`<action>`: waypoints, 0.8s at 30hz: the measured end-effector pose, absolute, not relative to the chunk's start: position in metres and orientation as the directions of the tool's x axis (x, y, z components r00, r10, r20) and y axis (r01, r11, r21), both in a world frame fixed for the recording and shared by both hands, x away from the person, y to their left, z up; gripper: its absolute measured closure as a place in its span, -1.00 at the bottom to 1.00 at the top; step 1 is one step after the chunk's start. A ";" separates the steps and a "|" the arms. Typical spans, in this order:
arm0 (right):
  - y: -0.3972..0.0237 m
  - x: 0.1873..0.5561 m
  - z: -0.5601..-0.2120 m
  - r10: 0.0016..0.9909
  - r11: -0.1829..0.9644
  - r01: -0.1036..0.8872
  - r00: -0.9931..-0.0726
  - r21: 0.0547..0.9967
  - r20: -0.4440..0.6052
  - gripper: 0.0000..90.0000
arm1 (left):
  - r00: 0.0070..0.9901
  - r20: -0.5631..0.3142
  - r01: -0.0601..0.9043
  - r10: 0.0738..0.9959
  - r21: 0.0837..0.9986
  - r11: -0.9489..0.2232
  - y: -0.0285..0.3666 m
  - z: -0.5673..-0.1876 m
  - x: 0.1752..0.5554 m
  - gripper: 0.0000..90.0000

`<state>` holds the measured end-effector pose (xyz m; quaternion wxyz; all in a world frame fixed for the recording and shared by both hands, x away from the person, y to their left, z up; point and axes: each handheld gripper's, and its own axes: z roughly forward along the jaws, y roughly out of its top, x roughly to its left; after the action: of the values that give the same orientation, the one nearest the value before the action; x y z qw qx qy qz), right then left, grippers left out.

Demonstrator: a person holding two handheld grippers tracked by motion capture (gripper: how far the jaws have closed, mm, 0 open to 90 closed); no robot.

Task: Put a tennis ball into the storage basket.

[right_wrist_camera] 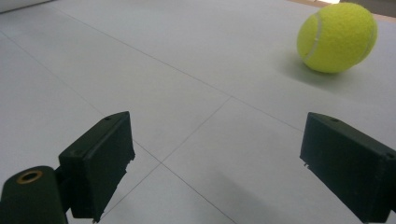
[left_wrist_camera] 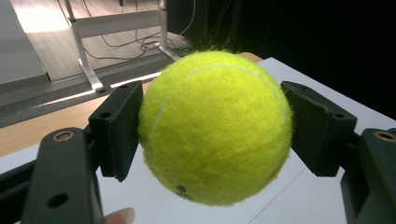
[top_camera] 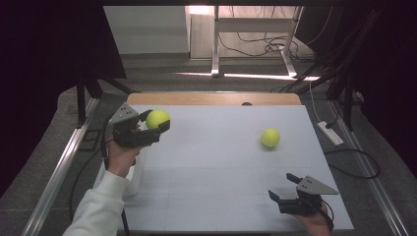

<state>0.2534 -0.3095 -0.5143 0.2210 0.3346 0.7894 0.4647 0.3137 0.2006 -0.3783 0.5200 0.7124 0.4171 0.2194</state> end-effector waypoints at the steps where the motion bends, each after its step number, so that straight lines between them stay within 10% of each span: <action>1: -0.309 0.253 -0.514 0.733 0.344 0.323 -0.679 0.882 -0.038 -0.80 | 0.553 -0.121 0.366 0.824 0.924 -0.110 0.202 -0.379 0.314 -0.42; 24: -0.309 0.254 -0.515 0.735 0.344 0.329 -0.677 0.879 -0.034 -0.80 | 0.477 -0.125 0.385 0.870 0.919 -0.079 0.226 -0.383 0.326 -0.41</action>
<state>0.2538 -0.3093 -0.5151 0.2191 0.3366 0.7900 0.4632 0.3257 0.2264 -0.3831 0.5063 0.6945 0.4517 0.2392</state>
